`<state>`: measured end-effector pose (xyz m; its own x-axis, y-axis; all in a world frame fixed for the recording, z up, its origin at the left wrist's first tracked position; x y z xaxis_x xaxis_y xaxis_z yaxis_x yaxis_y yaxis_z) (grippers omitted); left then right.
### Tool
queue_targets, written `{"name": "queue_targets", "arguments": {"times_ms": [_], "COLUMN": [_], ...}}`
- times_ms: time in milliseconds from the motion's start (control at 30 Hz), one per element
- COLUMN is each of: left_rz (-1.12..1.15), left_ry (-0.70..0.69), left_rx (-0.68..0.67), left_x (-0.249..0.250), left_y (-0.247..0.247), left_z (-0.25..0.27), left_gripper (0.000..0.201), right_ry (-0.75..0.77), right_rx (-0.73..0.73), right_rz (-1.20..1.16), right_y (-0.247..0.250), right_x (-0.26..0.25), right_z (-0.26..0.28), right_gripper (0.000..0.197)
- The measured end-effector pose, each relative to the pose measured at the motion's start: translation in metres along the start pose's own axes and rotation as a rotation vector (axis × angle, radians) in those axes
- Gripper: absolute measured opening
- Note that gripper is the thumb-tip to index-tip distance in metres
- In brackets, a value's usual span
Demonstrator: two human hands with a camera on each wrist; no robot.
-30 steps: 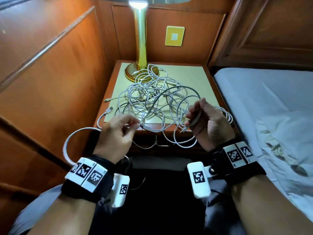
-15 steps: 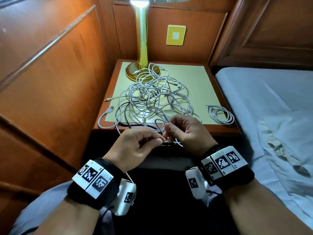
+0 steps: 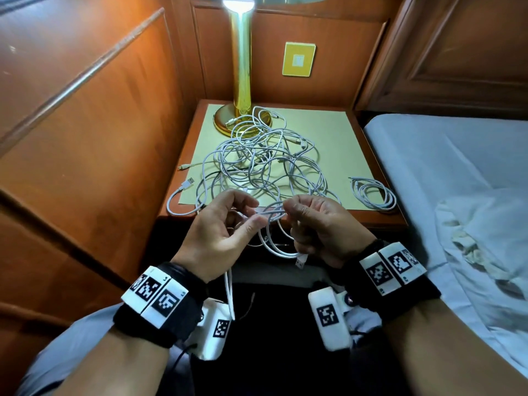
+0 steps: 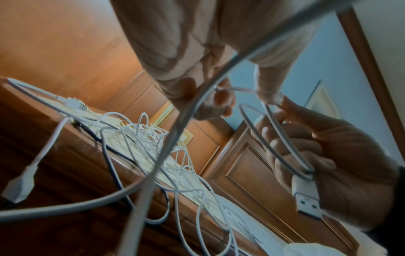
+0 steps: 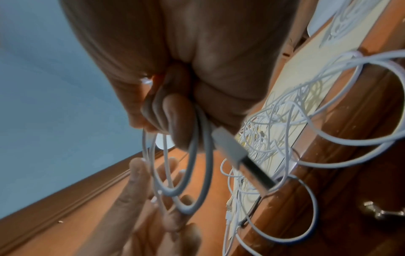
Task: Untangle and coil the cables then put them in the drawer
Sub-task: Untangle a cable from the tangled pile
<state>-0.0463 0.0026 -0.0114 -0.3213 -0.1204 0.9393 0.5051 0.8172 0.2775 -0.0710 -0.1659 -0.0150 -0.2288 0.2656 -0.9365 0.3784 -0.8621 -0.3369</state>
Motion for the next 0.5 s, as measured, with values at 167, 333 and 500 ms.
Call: {"name": "queue_targets", "arguments": {"times_ms": [167, 333, 500], "left_rz": [0.024, -0.053, -0.089], "left_ry": [0.068, 0.043, 0.03], "left_rx": [-0.065, -0.109, -0.043], "left_x": [-0.005, 0.0, -0.002], "left_y": [-0.011, -0.016, -0.017], "left_z": [-0.001, -0.001, 0.0], "left_gripper": [0.027, 0.011, 0.016], "right_ry": [-0.048, -0.089, -0.065], "right_rx": [-0.026, -0.007, -0.027], "right_rz": [-0.035, -0.061, -0.048], "right_y": [-0.005, -0.009, -0.013], "right_x": [0.006, 0.008, 0.007], "right_z": [-0.002, -0.002, -0.004], "right_gripper": [0.039, 0.041, 0.042]}}
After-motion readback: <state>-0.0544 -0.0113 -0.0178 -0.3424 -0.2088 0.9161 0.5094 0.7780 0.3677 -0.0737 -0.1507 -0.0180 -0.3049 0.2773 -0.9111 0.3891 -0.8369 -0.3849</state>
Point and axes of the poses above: each hand's wrist, its own z-axis away from the middle knuckle, its own y-axis out of the back of the hand, x = y × z, the point moved 6 cm from there along -z, towards the middle knuckle, and after that the axes turned 13 degrees about -x, right-handed, at the moved point
